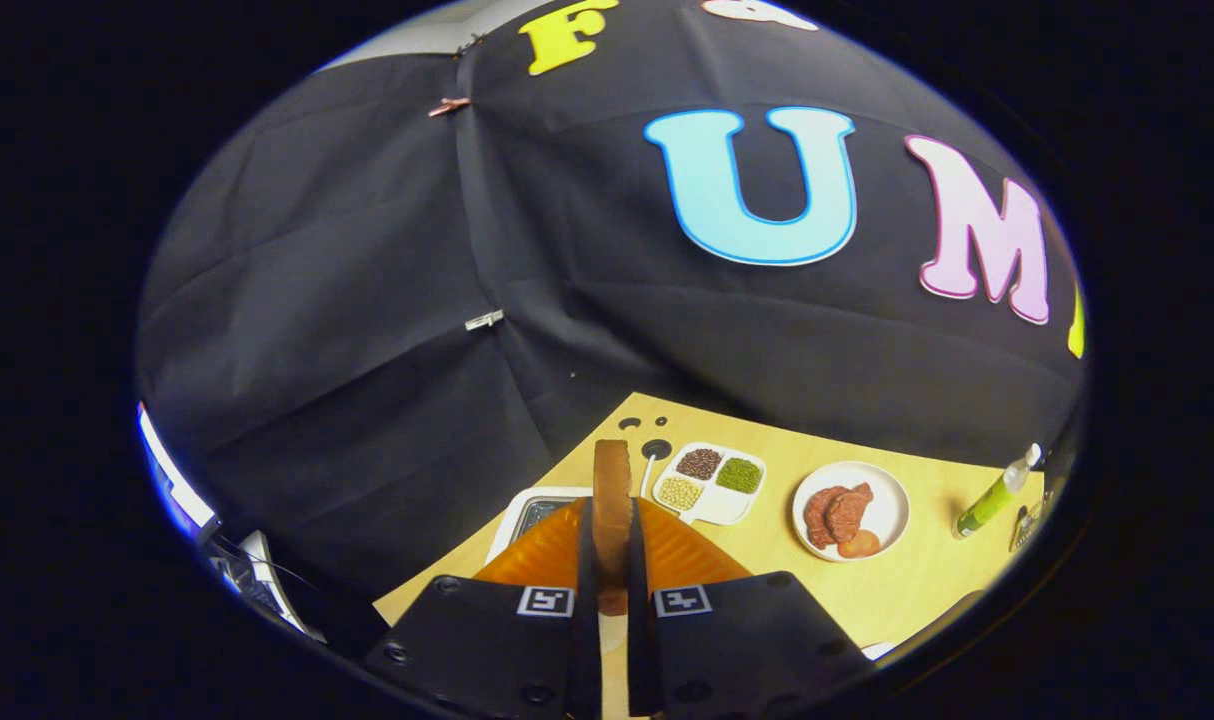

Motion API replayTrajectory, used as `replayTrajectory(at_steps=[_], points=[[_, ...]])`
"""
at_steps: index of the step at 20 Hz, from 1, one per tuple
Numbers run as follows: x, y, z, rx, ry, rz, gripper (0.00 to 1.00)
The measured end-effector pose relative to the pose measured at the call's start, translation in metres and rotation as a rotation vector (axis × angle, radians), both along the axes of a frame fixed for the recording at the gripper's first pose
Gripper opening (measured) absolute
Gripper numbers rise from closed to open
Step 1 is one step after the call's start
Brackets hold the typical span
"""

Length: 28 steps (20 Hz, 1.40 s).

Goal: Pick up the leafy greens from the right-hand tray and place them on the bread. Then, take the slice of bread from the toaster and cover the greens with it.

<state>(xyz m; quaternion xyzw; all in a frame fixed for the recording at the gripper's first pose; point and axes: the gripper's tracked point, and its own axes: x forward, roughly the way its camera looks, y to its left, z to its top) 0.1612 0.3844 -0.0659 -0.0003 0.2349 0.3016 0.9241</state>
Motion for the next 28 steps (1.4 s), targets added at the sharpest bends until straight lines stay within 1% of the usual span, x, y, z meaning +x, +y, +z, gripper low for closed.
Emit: replayTrajectory(at_steps=[2,5,10,15,20,23,25,27,28], points=[[-0.002,-0.021,-0.007,0.033,0.030,-0.029,0.14],[-0.012,-0.055,-0.039,0.063,0.103,-0.066,0.14],[-0.032,-0.109,-0.112,0.030,0.214,-0.139,0.14],[-0.044,-0.139,-0.165,0.048,0.306,-0.190,0.14],[-0.044,-0.159,-0.199,0.082,0.364,-0.224,0.14],[-0.046,-0.175,-0.212,0.080,0.426,-0.286,0.15],[-0.040,-0.186,-0.213,0.068,0.406,-0.322,0.17],[-0.045,-0.195,-0.214,0.041,0.402,-0.329,0.25],[-0.047,-0.197,-0.216,0.022,0.404,-0.329,0.25]])
